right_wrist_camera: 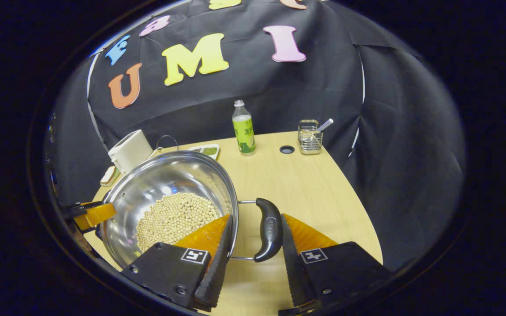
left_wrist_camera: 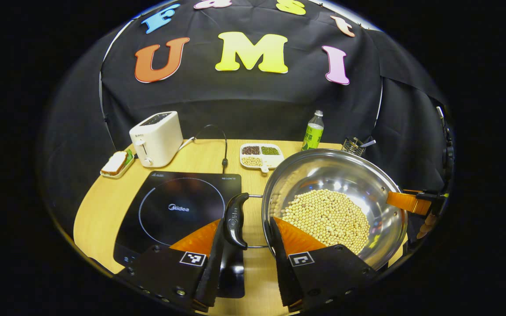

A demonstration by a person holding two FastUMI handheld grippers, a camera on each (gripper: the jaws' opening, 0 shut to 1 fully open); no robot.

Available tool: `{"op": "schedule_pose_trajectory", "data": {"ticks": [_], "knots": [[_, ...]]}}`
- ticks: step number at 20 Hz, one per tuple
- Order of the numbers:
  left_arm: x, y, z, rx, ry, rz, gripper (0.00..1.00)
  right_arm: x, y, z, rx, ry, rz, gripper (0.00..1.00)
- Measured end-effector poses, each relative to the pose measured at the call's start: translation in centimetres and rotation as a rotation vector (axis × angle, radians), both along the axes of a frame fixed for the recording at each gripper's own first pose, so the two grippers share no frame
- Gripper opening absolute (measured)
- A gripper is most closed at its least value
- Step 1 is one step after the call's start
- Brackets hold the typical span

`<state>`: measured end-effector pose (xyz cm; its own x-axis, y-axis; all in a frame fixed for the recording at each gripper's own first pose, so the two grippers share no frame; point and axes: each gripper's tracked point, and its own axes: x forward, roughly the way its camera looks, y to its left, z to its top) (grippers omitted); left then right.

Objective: First push the handle of the pot to place it horizontally, then grasp the pot with both hands and set it on the induction cooktop.

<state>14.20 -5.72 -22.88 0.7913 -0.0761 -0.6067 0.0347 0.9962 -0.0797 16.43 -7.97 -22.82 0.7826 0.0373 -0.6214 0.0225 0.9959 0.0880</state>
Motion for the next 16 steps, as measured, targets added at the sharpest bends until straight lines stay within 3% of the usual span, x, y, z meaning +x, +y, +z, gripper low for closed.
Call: {"op": "schedule_pose_trajectory", "data": {"ticks": [16], "knots": [[-3.7,13.4,7.6,0.052,-0.105,0.116,0.53,-0.3,14.3,5.0,0.050,-0.047,0.112,0.62]]}}
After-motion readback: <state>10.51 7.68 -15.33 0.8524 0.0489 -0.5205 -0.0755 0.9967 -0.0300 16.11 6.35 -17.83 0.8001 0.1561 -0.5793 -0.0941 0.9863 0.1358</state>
